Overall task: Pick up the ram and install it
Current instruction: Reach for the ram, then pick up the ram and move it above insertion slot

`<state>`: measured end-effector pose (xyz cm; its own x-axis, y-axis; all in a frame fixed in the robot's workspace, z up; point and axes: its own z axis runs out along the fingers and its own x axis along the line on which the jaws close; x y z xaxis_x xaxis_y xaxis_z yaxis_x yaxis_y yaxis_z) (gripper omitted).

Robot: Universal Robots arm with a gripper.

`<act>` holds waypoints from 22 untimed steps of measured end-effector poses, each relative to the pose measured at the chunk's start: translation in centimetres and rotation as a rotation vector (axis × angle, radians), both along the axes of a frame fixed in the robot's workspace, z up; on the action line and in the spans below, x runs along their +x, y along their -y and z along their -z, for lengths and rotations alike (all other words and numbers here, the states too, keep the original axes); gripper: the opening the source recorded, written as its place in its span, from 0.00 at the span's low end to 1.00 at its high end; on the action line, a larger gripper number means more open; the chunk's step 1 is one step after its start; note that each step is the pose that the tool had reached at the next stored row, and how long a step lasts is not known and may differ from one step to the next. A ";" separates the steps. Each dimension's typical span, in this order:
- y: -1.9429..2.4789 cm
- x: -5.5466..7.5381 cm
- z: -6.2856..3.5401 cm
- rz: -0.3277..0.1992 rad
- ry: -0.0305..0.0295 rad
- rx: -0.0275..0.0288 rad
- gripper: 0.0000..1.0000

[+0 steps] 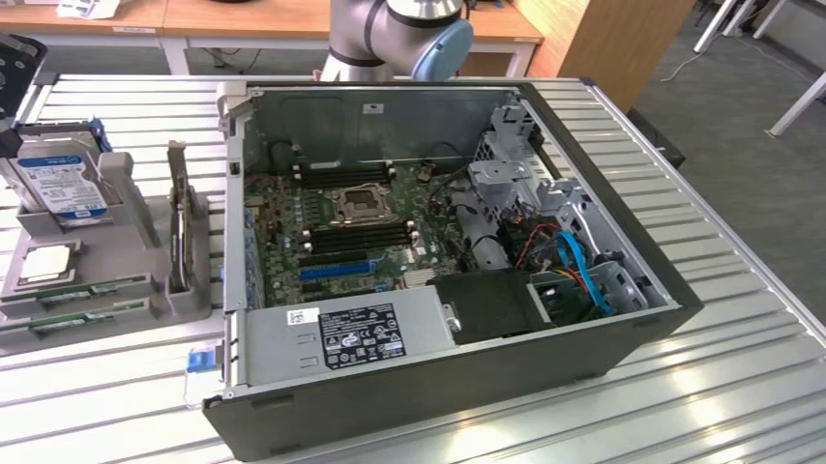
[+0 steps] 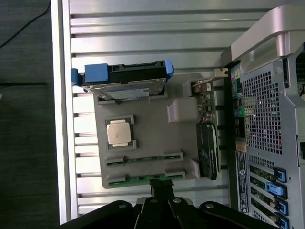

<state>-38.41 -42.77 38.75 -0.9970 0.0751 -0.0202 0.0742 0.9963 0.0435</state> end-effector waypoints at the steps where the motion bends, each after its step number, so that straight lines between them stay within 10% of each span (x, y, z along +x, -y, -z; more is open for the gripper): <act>1: 0.00 0.0 0.00 0.000 -0.0005 -0.0007 0.10; 22: -0.04 0.0 -0.01 -0.032 -0.0008 -0.0022 0.10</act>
<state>-38.42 -42.73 38.75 -0.9989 0.0430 -0.0196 0.0421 0.9983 0.0413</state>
